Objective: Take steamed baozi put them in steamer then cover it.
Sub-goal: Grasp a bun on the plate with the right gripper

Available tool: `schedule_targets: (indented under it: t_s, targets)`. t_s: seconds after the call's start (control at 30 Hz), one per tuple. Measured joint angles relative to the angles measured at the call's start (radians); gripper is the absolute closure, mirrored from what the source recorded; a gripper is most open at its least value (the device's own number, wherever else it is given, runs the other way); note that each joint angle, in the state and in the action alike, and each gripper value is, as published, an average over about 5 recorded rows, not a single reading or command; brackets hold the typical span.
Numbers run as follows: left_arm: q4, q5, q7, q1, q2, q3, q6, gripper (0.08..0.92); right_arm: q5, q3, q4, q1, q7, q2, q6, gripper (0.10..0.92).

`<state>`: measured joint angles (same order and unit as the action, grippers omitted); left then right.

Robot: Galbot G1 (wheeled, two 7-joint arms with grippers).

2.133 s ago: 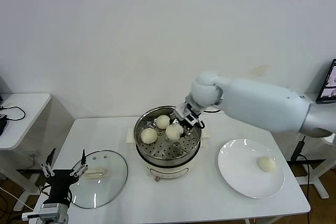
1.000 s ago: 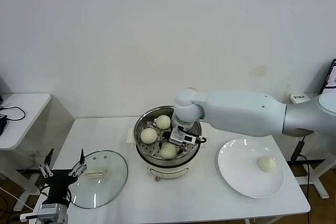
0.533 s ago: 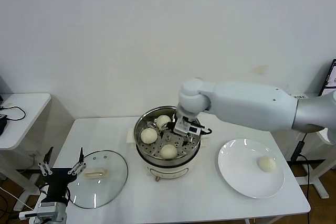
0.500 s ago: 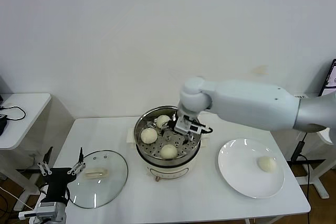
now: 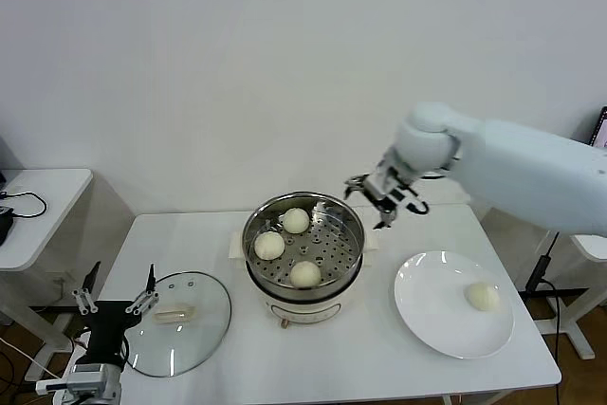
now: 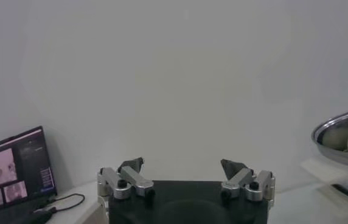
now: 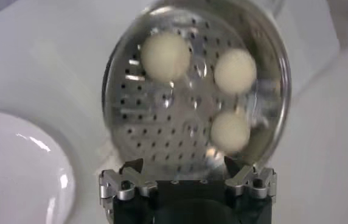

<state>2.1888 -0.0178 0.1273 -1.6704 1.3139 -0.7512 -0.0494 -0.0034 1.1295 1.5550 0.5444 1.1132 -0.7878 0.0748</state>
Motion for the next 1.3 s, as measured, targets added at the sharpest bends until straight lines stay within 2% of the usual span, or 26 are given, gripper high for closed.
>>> schedule_targets:
  t_s: [0.3,0.53,0.9,1.3]
  targets:
    - [-0.007,-0.001,0.002,0.005,-0.003,0.017,0.001,0.177,-0.035,-0.169,0.016,-0.203,0.015,0.226,0.061,0.203]
    - [-0.008,-0.005,0.002,-0.002,-0.012,0.023,-0.003,0.177,-0.115,-0.381,-0.026,-0.466,0.039,0.32,0.051,0.202]
    - [-0.023,-0.018,0.002,-0.017,-0.012,0.024,-0.003,0.177,-0.249,-0.691,-0.115,-0.823,0.064,0.354,-0.007,0.203]
    - [-0.022,-0.026,0.0,-0.024,-0.007,0.026,-0.005,0.177,-0.352,-0.816,-0.222,-0.956,0.05,0.307,-0.054,0.203]
